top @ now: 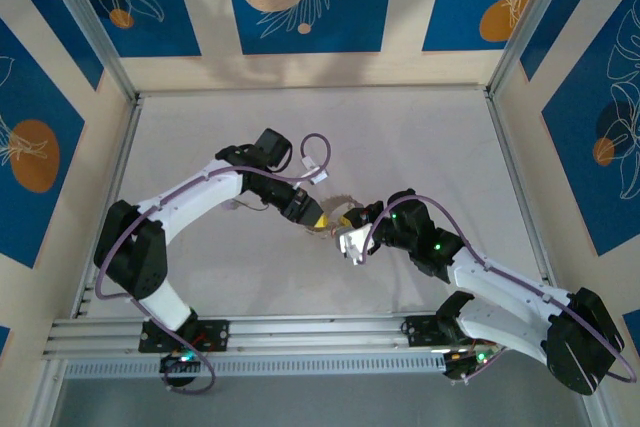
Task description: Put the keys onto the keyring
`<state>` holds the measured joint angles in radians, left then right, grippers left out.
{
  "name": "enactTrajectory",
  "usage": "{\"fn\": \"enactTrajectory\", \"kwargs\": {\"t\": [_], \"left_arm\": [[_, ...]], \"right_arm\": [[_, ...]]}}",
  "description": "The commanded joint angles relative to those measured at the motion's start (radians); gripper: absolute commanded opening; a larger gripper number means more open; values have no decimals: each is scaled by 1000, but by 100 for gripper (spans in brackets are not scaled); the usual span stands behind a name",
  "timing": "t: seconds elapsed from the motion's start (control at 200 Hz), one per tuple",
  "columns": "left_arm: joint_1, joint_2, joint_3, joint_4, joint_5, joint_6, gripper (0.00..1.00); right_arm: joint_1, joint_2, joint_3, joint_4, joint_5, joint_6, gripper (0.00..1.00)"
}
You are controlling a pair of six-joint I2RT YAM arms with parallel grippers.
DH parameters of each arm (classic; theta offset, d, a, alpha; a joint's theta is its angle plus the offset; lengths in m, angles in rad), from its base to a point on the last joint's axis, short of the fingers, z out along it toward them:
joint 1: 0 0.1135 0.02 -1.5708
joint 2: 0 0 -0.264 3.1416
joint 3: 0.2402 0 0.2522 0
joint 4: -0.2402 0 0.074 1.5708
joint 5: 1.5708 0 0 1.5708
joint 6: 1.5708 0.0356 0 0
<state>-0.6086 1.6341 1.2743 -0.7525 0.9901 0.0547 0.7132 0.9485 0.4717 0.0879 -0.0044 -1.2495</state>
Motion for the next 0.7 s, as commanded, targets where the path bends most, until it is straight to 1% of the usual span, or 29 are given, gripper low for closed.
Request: {"fn": "enactTrajectory", "kwargs": {"t": [0.0,0.385,0.49,0.695], "left_arm": [[5,10,-4,-34,4,23,37],[-19,49,11,-48,10,25,36],[-23,49,12,-41,27,22,32],[-26,62,20,-47,56,15,28]], "right_arm": [[3,-11,43,33,-26,12,0],[5,-12,43,36,-22,10,0],[5,-12,43,36,-20,10,0],[6,-11,46,35,-22,19,0]]}}
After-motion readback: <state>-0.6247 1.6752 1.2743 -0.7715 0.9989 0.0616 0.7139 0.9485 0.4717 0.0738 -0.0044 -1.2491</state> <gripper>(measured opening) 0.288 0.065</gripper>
